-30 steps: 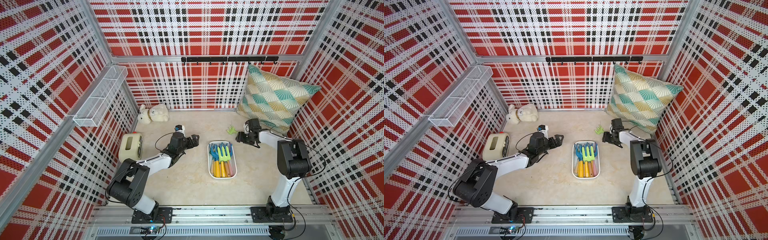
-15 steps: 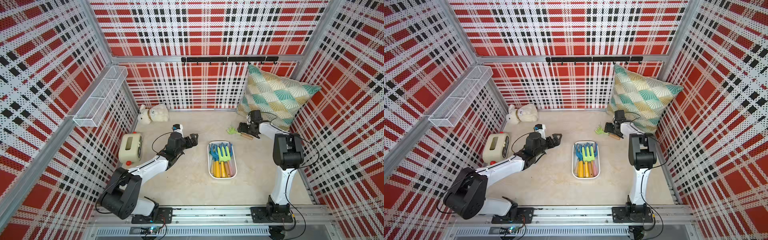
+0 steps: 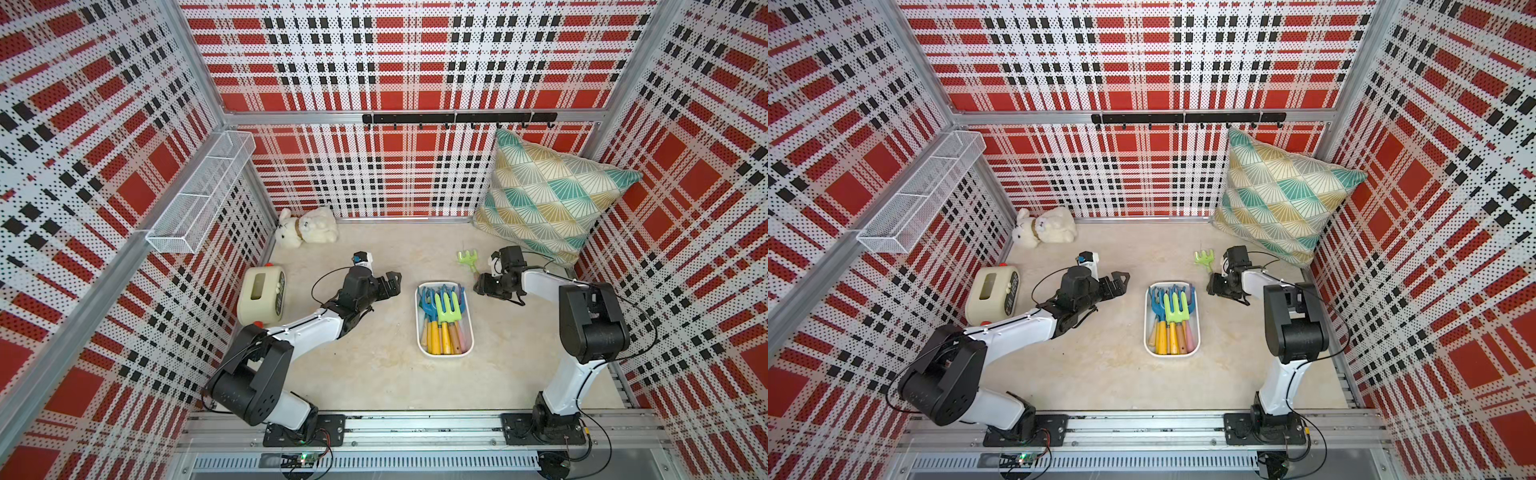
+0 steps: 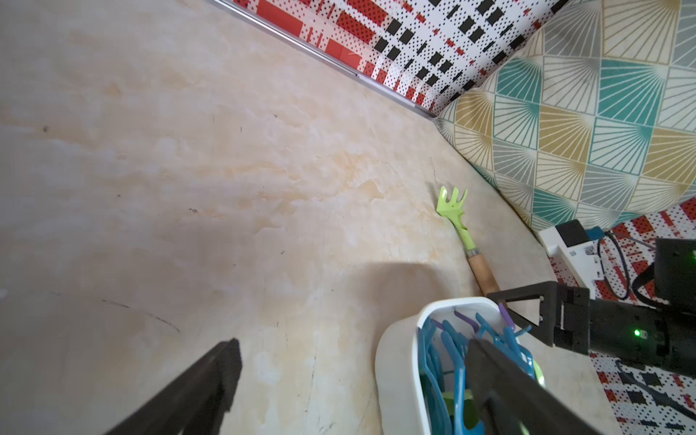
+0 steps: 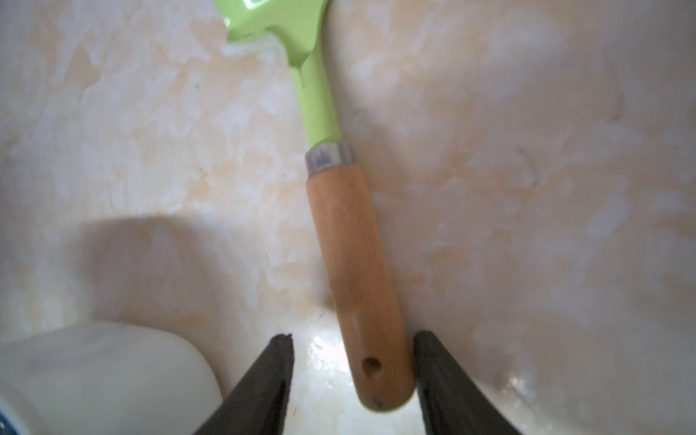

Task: Put the rake into the storage box
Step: Pick up the rake at the center of the board.

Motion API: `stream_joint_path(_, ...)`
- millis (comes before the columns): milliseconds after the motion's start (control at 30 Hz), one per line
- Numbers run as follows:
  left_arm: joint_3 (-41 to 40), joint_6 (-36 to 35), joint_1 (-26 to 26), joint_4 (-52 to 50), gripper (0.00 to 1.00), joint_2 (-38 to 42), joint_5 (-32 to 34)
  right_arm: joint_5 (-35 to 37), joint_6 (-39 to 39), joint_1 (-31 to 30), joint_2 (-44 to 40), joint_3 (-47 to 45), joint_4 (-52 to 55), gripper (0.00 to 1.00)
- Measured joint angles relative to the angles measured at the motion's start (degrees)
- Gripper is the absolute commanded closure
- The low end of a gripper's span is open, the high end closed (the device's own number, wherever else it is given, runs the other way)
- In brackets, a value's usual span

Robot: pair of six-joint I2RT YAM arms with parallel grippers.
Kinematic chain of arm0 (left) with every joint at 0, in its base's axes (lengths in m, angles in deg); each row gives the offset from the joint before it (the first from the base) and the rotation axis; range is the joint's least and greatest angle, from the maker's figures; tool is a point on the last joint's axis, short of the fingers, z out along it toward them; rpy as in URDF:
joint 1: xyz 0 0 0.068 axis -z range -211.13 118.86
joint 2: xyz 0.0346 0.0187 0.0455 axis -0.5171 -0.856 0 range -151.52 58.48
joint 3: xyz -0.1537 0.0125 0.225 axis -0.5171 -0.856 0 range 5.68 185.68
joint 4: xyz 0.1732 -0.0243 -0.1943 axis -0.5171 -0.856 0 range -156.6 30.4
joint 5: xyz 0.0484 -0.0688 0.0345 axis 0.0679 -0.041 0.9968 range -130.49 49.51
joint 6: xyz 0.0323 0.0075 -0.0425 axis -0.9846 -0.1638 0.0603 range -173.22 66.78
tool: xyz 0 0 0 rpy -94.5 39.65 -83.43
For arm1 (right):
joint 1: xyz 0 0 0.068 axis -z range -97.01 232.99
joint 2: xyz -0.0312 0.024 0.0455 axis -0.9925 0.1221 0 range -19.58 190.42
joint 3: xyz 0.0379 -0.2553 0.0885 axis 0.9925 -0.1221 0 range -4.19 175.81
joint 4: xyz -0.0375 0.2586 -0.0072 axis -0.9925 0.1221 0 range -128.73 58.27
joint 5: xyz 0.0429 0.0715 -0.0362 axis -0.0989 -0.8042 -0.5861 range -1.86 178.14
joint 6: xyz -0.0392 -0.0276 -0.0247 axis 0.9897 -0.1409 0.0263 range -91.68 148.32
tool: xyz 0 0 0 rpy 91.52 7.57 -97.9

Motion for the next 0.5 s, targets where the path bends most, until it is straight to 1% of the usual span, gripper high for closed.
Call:
stream_joint_path(133, 5.84, -0.31, 1.46, -0.79, 0.0, -5.05, 0.02, -2.36, -1.55, -0.2, 1.03, 0.66, -2.1, 0.53)
stream_joint_path(233, 10.64, -0.83, 1.84, -1.38, 0.01, -9.07, 0.02, -2.51, -2.4, -0.35, 4.72, 4.22, -3.06, 0.58)
stream_joint_path(300, 13.55, -1.36, 1.99, -1.79, 0.01, -11.78, 0.02, -2.12, -2.91, -0.66, 7.26, 7.19, -3.89, 0.6)
stream_joint_path(400, 15.76, -1.57, 1.99, -2.25, 0.01, -14.73, -0.02, -0.24, -3.23, -1.42, 9.57, 10.45, -4.17, 0.61)
stream_joint_path(500, 15.72, -1.55, 1.99, -2.78, 0.01, -15.54, -0.09, 3.02, -3.17, -3.13, 10.64, 12.61, -2.56, 0.67)
